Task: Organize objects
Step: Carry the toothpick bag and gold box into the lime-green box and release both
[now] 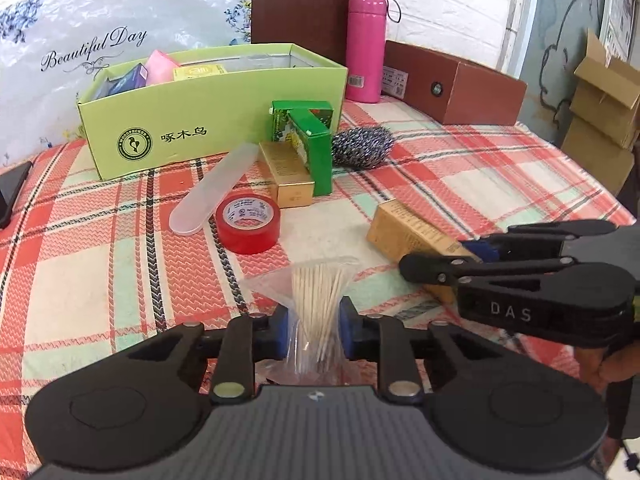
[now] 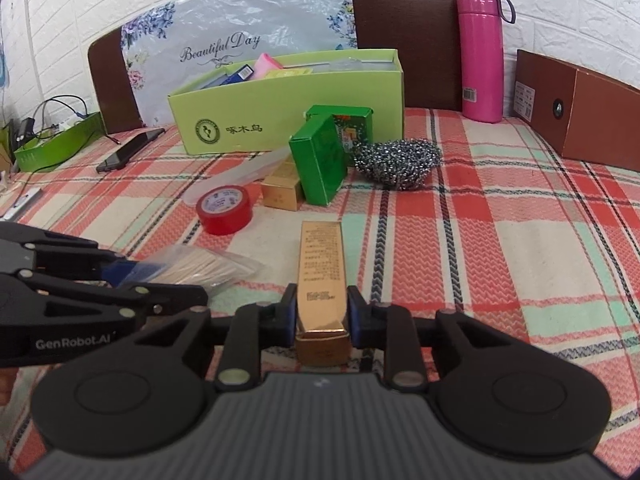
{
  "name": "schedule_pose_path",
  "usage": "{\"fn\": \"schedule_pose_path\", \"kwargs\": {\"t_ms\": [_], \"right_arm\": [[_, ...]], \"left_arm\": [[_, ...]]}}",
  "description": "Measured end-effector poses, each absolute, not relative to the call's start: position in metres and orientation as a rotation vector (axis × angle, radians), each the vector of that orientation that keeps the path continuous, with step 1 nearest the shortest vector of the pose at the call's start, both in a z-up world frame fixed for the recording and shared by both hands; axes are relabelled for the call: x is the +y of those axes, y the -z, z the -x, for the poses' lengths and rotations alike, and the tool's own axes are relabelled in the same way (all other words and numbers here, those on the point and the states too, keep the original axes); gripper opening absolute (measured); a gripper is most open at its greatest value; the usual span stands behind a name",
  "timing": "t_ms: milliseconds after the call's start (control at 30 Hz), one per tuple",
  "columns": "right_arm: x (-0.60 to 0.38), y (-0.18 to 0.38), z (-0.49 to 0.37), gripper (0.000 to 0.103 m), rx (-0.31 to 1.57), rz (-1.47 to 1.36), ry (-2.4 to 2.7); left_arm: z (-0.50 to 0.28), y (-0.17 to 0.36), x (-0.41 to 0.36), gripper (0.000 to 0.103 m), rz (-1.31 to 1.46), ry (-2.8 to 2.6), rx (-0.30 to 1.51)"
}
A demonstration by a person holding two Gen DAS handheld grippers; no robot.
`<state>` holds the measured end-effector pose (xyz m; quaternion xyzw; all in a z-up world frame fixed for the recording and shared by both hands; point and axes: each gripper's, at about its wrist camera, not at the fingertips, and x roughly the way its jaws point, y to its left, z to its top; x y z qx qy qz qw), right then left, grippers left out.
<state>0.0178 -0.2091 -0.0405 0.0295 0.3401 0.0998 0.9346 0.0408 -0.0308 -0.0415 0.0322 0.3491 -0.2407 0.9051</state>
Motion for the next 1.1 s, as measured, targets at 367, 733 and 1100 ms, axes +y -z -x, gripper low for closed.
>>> {"fn": "schedule_pose_path", "kwargs": {"t_ms": [367, 733, 1100], "right_arm": [[-0.214, -0.019, -0.033, 0.024, 0.538, -0.107, -0.239], [-0.220, -0.053, -0.112, 0.024, 0.448, -0.109, -0.187], [-0.215, -0.040, -0.207, 0.024, 0.435, -0.035, -0.084]], "left_arm": [[-0.062, -0.023, -0.020, 0.023, 0.069, 0.528, 0.564], [-0.141, -0.072, -0.031, 0.023, 0.181, 0.434, 0.493], [-0.245, -0.068, -0.049, 0.023, 0.280, 0.353, 0.533]]}}
